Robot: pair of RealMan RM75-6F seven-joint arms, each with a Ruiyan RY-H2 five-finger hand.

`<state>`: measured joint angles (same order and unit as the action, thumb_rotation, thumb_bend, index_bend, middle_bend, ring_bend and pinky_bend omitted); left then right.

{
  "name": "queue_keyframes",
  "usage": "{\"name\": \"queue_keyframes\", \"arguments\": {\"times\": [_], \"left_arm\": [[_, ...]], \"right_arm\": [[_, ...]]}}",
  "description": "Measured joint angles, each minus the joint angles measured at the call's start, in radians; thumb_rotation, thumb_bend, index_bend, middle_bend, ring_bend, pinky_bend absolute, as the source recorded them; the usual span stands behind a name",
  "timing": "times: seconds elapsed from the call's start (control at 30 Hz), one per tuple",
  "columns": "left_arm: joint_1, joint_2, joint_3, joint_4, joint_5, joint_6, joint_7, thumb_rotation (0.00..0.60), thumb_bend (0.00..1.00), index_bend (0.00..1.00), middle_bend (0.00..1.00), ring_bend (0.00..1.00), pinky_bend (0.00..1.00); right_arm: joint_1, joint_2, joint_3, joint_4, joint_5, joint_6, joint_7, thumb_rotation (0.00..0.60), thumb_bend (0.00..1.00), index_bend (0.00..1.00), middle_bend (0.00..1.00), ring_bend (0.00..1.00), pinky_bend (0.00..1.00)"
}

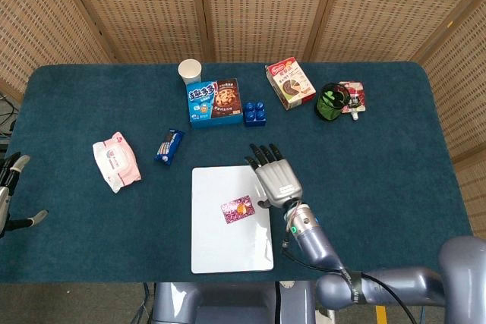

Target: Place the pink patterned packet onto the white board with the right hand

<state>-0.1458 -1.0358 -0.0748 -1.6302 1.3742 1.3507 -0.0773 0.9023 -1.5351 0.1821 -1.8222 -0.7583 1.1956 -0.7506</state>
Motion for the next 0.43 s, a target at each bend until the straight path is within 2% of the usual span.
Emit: {"name": "queue_keyframes", "arguments": {"times": [0.13, 0.23, 0.3, 0.43], "left_arm": [[0.009, -0.001, 0.008, -0.004, 0.022, 0.022, 0.002, 0.600, 0.00, 0.00, 0.00, 0.00, 0.00], [0.016, -0.003, 0.012, -0.007, 0.031, 0.035, 0.003, 0.600, 0.00, 0.00, 0.00, 0.00, 0.00], [0.020, -0.003, 0.016, -0.010, 0.040, 0.043, 0.004, 0.600, 0.00, 0.00, 0.00, 0.00, 0.00], [0.029, -0.005, 0.022, -0.015, 0.062, 0.068, 0.009, 0.600, 0.00, 0.00, 0.00, 0.00, 0.00]], "right_arm": [[-0.105, 0.097, -0.068, 0.008, -0.217, 0.079, 0.129, 0.600, 0.00, 0.02, 0.00, 0.00, 0.00], [-0.214, 0.160, -0.129, 0.059, -0.393, 0.180, 0.273, 0.600, 0.00, 0.01, 0.00, 0.00, 0.00], [-0.296, 0.195, -0.169, 0.117, -0.477, 0.255, 0.383, 0.600, 0.00, 0.00, 0.00, 0.00, 0.00], [-0.432, 0.228, -0.225, 0.268, -0.555, 0.359, 0.564, 0.600, 0.00, 0.00, 0.00, 0.00, 0.00]]}}
